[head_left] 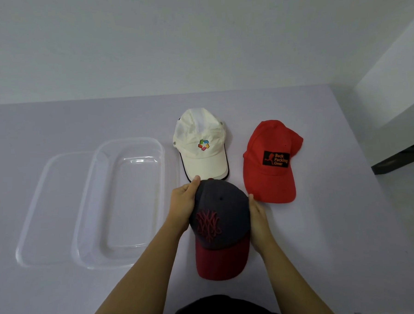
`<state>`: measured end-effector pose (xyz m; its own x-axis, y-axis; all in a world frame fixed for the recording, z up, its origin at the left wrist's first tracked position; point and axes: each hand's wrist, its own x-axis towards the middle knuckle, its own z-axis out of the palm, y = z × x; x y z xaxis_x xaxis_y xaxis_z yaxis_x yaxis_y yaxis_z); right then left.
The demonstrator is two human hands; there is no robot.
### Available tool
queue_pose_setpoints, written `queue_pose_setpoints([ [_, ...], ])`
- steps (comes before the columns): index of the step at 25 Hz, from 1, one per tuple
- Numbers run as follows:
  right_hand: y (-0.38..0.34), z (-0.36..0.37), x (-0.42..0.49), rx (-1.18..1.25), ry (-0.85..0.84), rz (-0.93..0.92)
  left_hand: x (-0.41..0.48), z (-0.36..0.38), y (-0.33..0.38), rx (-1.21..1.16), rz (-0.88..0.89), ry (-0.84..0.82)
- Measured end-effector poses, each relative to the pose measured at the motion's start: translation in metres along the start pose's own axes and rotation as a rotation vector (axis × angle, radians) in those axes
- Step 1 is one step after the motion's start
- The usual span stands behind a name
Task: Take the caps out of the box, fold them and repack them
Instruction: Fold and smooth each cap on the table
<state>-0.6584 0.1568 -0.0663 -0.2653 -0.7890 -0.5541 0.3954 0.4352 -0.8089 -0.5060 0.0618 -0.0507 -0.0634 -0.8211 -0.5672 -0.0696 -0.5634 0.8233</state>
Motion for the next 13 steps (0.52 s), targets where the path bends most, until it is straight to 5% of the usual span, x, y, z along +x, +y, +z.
queue_pose_setpoints([
  [5, -0.019, 0.007, 0.001, -0.053, 0.118, 0.15, 0.0, 0.0, 0.008, -0.024, 0.006, 0.017],
  [10, -0.022, 0.004, -0.003, 0.231, -0.071, 0.3, 0.001, -0.003, 0.015, -0.031, 0.019, 0.079],
  [13, -0.016, 0.006, -0.005, 0.175, -0.099, 0.247, -0.002, -0.003, 0.019, 0.0, 0.049, 0.075],
])
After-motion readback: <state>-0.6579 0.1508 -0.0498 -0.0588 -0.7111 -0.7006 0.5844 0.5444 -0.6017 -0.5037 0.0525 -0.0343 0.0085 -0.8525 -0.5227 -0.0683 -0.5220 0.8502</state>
